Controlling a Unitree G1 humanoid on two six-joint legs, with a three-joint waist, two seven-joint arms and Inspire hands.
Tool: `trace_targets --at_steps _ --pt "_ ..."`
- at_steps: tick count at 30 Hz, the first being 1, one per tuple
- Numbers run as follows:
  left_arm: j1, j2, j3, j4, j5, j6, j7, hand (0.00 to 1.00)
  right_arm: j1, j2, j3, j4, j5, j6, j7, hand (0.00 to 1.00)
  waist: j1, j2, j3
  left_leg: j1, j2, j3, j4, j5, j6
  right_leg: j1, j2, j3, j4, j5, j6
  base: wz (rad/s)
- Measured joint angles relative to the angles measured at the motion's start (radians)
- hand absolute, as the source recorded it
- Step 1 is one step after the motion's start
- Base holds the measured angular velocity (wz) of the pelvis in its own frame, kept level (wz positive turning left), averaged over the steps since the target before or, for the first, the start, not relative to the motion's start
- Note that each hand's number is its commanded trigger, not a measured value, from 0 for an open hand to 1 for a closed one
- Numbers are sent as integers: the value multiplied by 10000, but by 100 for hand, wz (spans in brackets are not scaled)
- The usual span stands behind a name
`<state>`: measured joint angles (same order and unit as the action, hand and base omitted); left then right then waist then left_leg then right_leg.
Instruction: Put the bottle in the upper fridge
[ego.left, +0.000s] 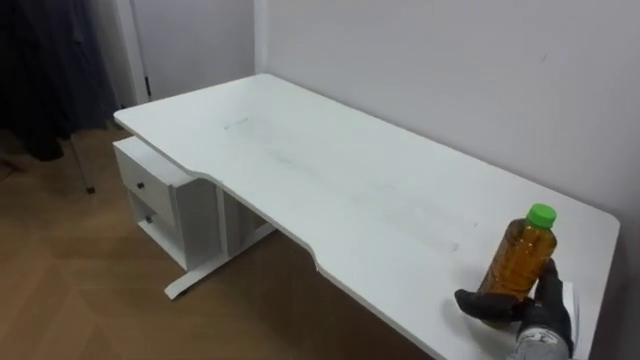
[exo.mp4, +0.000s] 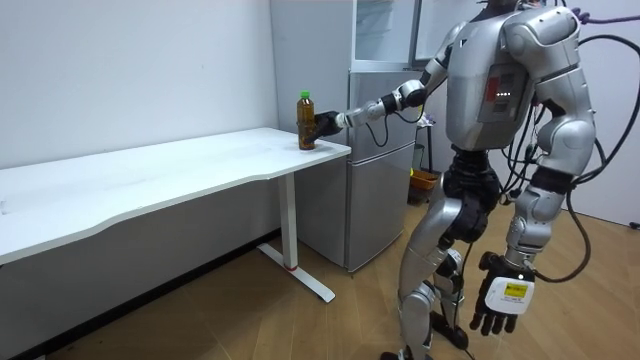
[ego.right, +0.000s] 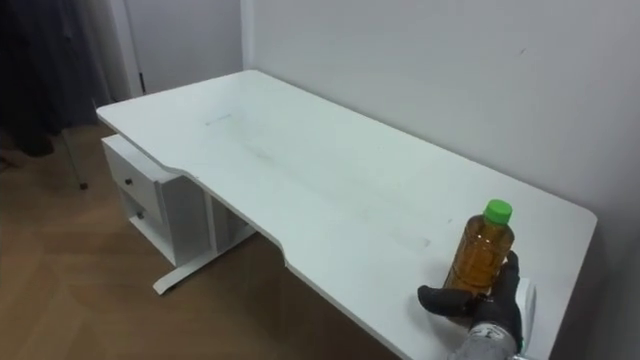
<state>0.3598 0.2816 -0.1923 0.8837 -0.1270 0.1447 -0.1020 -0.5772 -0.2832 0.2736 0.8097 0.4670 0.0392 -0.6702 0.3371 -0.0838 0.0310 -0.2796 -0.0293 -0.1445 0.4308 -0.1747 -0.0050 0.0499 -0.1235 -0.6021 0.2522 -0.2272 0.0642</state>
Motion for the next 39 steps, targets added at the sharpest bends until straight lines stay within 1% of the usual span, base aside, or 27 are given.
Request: trace_targets --at_steps 4,7,9,12,14,16,22,24,26,27,28,30,34,39 --pt "-21 0 14 -1 -1 -24 0 0 1 -4 -2 73 8 -85 111 0 -25 22 15 -60 1 -5 20 1 0 -13 10 -17 -6 0 -2 0" --pt "-172 -6 27 16 -27 -29 -1 0 -15 -65 -25 173 54 -228 202 0 -6 41 23 -131 10 -21 36 3 -2 -155 18 -16 20 -8 -15 0" --pt "-280 -7 23 53 -349 -51 -1 0 -45 -135 -26 372 156 -374 292 0 -4 70 42 -174 10 -41 88 0 -2 -180 21 -22 40 -11 -20 0" --pt "-408 -12 29 142 -471 -166 -1 0 -148 -230 -29 412 491 -454 313 0 48 84 45 -279 30 6 87 2 1 -356 -1 70 114 -15 -27 -10" --pt "-410 -12 54 131 -783 -234 -1 0 -312 -302 -36 413 835 -491 311 0 54 85 42 -333 28 59 86 2 4 -505 -49 166 232 -44 -45 -10" --pt "-409 -11 124 136 -854 -235 -1 0 -419 -314 -88 412 1031 -519 304 0 70 92 37 -374 28 80 88 2 5 -571 -55 232 262 -46 -46 -6" --pt "-407 -14 127 205 -1133 -252 0 0 -521 -319 -247 393 1413 -611 333 0 157 126 18 -424 21 55 111 2 6 -627 -53 232 290 -46 -47 -1" --pt "-364 -18 123 213 -1187 -242 -1 0 -570 -333 -337 395 1777 -616 410 0 162 175 -5 -427 19 50 142 2 6 -619 -49 230 290 -44 -49 0" --pt "-339 -45 110 213 -1205 -221 -1 0 -759 -349 -444 415 2270 -619 433 0 143 285 -24 -420 18 50 117 3 6 -614 -49 234 300 -43 -51 0" --pt "-339 -44 110 212 -1205 -221 -1 0 -775 -349 -498 415 2381 -619 494 0 146 303 -36 -413 18 50 117 3 7 -608 -49 234 302 -43 -51 0" --pt "-339 -47 111 206 -1204 -226 -1 0 -787 -348 -553 415 2488 -619 559 55 153 328 -51 -403 17 50 113 4 7 -604 -57 233 322 -43 -51 0" --pt "-335 -64 123 205 -1185 -226 0 0 -789 -349 -607 416 2625 -619 718 100 159 354 -56 -393 14 51 113 6 10 -616 -81 237 391 -44 -50 0" --pt "-331 -156 133 202 -1170 -226 6 0 -789 -403 -709 416 2758 -629 882 100 138 380 -48 -393 5 75 115 16 27 -623 -102 256 396 -44 -50 0" --pt "-329 -256 136 174 -1168 -252 5 0 -789 -403 -707 417 2747 -629 1284 100 170 404 -45 -384 20 175 83 25 42 -693 -121 392 416 -44 -50 -6"
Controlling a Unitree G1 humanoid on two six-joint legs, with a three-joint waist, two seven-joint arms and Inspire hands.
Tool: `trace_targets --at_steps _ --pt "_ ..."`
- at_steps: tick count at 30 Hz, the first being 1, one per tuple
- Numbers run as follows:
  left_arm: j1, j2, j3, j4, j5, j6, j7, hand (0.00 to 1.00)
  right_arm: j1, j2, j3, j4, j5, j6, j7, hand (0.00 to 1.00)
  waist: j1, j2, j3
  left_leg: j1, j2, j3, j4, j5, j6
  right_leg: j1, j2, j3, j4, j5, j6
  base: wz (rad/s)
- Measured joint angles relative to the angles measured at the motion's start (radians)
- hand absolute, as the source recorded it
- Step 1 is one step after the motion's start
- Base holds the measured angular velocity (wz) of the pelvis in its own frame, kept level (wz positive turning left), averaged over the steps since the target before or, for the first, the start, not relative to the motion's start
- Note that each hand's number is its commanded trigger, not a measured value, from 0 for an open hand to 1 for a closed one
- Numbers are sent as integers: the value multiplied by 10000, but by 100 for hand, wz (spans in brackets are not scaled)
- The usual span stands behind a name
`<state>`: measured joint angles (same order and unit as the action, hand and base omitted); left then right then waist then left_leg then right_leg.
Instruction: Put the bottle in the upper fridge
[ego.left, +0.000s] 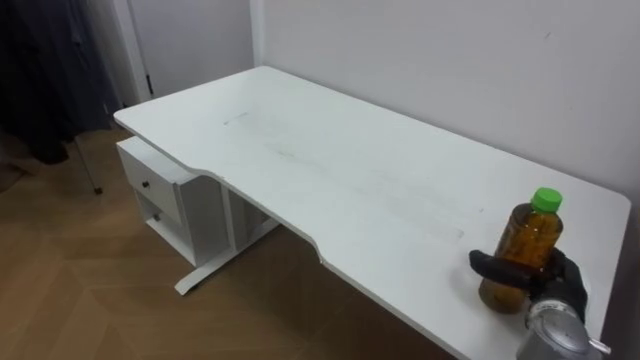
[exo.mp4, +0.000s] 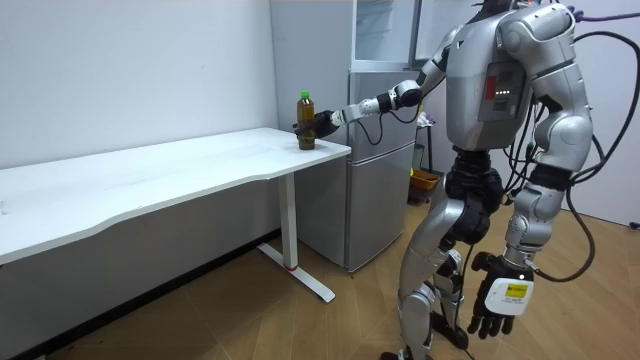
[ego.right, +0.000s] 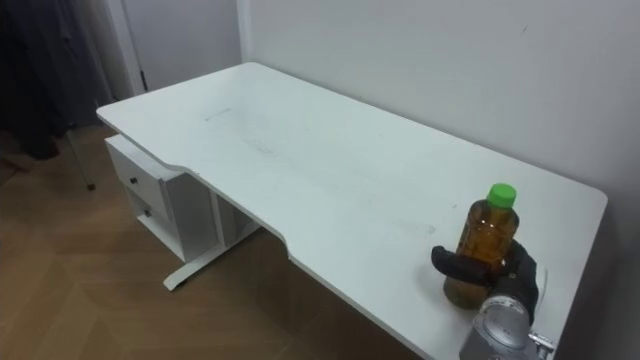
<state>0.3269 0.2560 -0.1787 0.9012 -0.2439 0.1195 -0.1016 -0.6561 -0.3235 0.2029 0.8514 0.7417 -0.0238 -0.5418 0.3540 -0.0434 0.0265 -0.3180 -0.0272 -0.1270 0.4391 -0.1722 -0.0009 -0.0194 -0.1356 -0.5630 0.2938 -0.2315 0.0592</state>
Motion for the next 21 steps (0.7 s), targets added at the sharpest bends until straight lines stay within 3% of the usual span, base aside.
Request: trace_targets --at_steps 11,15,21 --pt "181 -30 231 -88 40 -361 -8 0 5 -11 32 20 1097 14 843 100 58 -23 29 351 6 241 -432 50 -1 124 -83 167 -40 1 2 -4" --pt "345 -31 417 -87 91 -377 -9 0 81 -12 37 15 1223 87 1171 100 23 -79 90 730 -16 328 -611 58 8 372 -157 155 -59 -16 33 -2" --pt "533 -119 834 30 89 -328 -15 0 88 -89 33 -792 1410 475 1544 100 -404 -133 72 851 -35 387 -714 60 10 471 -177 187 -180 -17 42 -2"
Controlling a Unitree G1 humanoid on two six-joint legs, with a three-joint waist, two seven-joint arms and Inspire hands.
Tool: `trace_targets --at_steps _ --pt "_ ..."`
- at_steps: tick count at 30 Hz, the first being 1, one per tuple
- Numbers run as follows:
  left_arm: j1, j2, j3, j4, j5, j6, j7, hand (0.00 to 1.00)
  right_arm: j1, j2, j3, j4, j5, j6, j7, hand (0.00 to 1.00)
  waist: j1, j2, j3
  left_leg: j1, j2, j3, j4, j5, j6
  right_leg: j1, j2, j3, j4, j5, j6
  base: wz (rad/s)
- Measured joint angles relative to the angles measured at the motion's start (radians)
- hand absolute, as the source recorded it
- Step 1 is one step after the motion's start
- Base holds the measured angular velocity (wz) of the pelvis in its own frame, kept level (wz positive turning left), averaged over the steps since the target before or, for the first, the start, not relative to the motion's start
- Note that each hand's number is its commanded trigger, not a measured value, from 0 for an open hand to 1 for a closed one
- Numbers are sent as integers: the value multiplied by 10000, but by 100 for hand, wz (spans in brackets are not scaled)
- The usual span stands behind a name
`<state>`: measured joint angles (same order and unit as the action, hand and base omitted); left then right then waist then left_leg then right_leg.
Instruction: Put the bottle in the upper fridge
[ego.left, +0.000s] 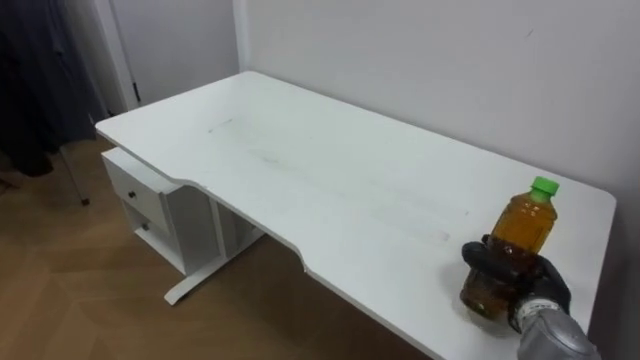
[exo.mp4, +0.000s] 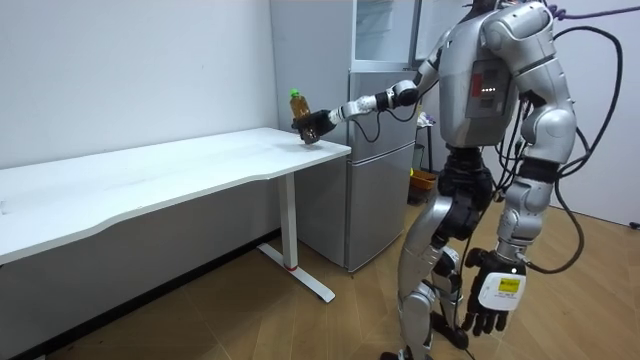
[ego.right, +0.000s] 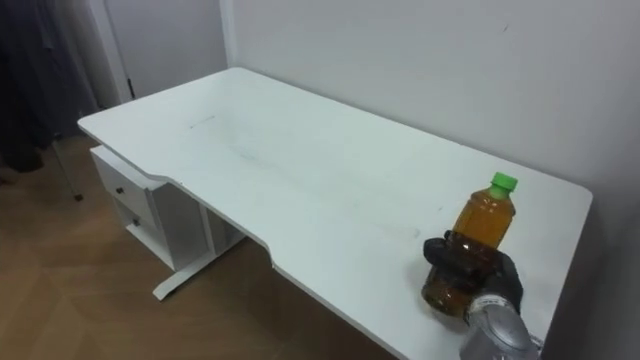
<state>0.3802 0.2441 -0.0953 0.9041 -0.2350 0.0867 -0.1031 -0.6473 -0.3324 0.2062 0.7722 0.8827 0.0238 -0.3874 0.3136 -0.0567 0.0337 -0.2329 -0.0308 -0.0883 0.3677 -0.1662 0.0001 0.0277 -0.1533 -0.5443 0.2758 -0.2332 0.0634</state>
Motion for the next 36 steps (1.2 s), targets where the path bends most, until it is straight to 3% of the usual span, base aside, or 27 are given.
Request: trace_targets --at_steps 7,10,12,15,21,27,36 --pt "148 -117 624 -138 284 15 1 0 215 -121 -26 -1981 -270 128 424 100 -594 -49 -62 532 31 224 -234 -1 0 411 34 219 -206 3 38 -10" --pt "249 -204 863 -220 525 20 5 0 564 -264 -28 -2847 -459 128 573 100 -767 -39 -136 799 28 290 -288 -2 1 585 20 256 -242 15 57 -4" --pt "263 -233 918 -214 519 29 27 0 815 -267 -29 -3178 -637 142 618 100 -907 -48 -267 927 29 321 -377 -3 1 656 22 303 -283 23 71 -9" --pt "257 -286 941 -242 676 38 24 0 1363 -286 -27 -4103 -1030 204 687 100 -1048 -7 -316 1252 51 462 -521 -3 1 879 23 505 -326 26 76 -15" --pt "20 -330 1173 -204 871 91 4 0 1584 -312 -82 -5274 -1684 414 870 100 -1549 -3 -319 1613 137 749 -657 0 -9 1005 65 798 -373 48 61 -16" --pt "-169 -358 1415 -166 1010 62 5 0 1712 -336 -935 -6970 -2606 408 1100 100 -1929 -10 -317 1881 186 1021 -869 0 -9 1086 73 1150 -382 59 65 -14" --pt "-322 -343 1499 279 1110 33 23 0 1740 -428 -1130 -7477 -2650 425 1502 100 -2278 -18 -316 2237 232 1304 -1174 8 -29 1101 71 1399 -401 59 67 -10"
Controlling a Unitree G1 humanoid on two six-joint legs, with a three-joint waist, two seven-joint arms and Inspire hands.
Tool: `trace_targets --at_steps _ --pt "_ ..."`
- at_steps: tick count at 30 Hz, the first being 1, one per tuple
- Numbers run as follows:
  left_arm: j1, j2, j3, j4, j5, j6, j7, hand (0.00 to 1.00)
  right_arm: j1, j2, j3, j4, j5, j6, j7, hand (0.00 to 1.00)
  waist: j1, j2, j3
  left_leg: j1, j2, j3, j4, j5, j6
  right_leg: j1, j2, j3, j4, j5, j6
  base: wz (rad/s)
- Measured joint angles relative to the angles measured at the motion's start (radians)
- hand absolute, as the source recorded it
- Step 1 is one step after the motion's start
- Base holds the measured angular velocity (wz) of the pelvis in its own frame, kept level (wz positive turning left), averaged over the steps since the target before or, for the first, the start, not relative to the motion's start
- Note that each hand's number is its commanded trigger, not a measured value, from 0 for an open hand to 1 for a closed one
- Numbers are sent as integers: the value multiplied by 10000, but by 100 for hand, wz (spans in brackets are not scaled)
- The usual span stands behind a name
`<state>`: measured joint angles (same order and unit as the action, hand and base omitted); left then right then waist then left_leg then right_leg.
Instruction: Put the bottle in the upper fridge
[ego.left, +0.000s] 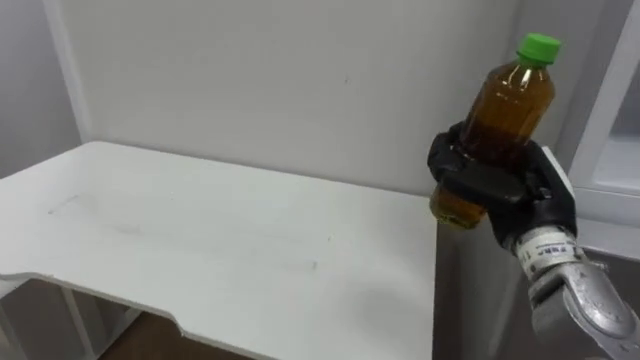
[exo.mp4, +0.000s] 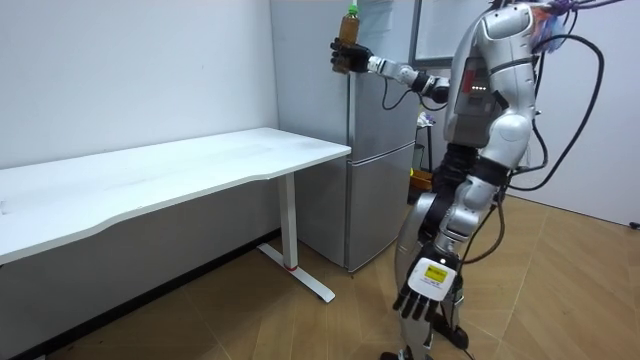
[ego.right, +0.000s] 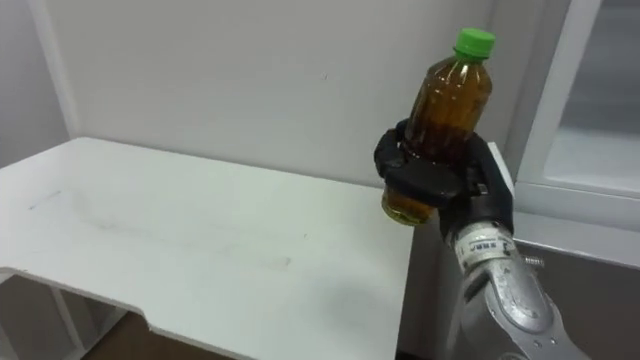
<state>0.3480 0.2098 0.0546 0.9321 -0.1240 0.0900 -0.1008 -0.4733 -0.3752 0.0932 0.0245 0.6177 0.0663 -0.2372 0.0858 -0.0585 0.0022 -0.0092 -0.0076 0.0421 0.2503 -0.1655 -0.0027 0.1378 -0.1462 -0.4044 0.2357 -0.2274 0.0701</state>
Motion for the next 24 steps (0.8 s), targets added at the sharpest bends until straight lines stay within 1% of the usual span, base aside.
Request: trace_targets --at_steps 2,4,6,7,8,10,13,14,15,18,20,21,23,24 --pt "-105 4 102 240 57 -50 -8 0 153 -225 -79 -487 8 4 301 100 -47 -15 -1 53 22 155 -81 0 -1 -54 8 175 -5 1 0 -18" --pt "-147 9 227 346 94 -58 -7 0 358 -346 -239 -957 -20 4 455 100 -52 -50 -4 107 53 324 -127 0 -1 -109 14 330 -3 2 0 -23" --pt "-144 66 249 362 97 -85 -3 0 563 -508 -399 -1328 -48 4 550 100 -121 -129 -1 147 74 427 -149 -1 -2 -90 21 436 -1 2 -1 -20" --pt "-128 135 257 396 101 -90 -3 0 638 -651 -434 -1467 -64 4 614 100 -213 -192 2 176 101 488 -155 -10 -15 -78 37 481 -3 4 -3 -13" --pt "-99 173 292 410 102 -90 -3 0 643 -694 -475 -1495 -139 4 696 100 -278 -251 12 220 128 539 -156 -20 -30 -69 59 552 -5 8 -10 -16" --pt "-69 215 302 410 192 -90 -3 0 644 -791 -552 -1505 -320 4 810 100 -331 -291 24 289 180 652 -147 -42 -55 -59 98 690 -12 23 -36 -20" --pt "-71 217 314 409 402 -87 -11 0 646 -839 -843 -1633 -472 41 882 100 -552 -295 26 352 199 673 -147 -84 -77 -84 115 733 -6 28 -43 -7" --pt "-66 205 333 409 427 -81 -10 0 660 -840 -1077 -1787 -427 162 872 100 -585 -289 23 380 200 679 -151 -93 -80 -79 117 752 7 28 -43 -3" --pt "-67 205 333 407 476 -80 -9 0 665 -840 -1201 -1863 -382 199 865 100 -595 -289 23 385 201 679 -151 -94 -79 -75 118 752 7 28 -43 -4" --pt "-62 151 424 393 554 -62 6 0 686 -840 -1830 -2170 -302 218 836 100 -679 -267 10 399 210 712 -148 -93 -78 -77 122 773 8 39 -58 0" --pt "-39 119 429 392 603 -57 2 0 921 -841 -2319 -2626 -313 219 728 100 -727 -226 -14 397 216 712 -148 -93 -79 -80 127 767 4 46 -61 0" --pt "-32 106 429 392 625 -53 0 0 968 -841 -2406 -2729 -313 218 695 100 -755 -210 -24 397 217 712 -148 -93 -79 -81 129 766 4 47 -61 0" --pt "-24 49 427 392 814 -22 -3 0 1068 -841 -2624 -2894 -291 217 643 100 -850 -127 -74 415 233 738 -149 -93 -80 -80 136 772 4 52 -70 -4" --pt "-29 43 427 392 870 -15 -3 0 1103 -841 -2681 -2894 -249 217 628 100 -854 -114 -82 428 243 762 -151 -93 -81 -80 140 777 4 56 -76 -10"
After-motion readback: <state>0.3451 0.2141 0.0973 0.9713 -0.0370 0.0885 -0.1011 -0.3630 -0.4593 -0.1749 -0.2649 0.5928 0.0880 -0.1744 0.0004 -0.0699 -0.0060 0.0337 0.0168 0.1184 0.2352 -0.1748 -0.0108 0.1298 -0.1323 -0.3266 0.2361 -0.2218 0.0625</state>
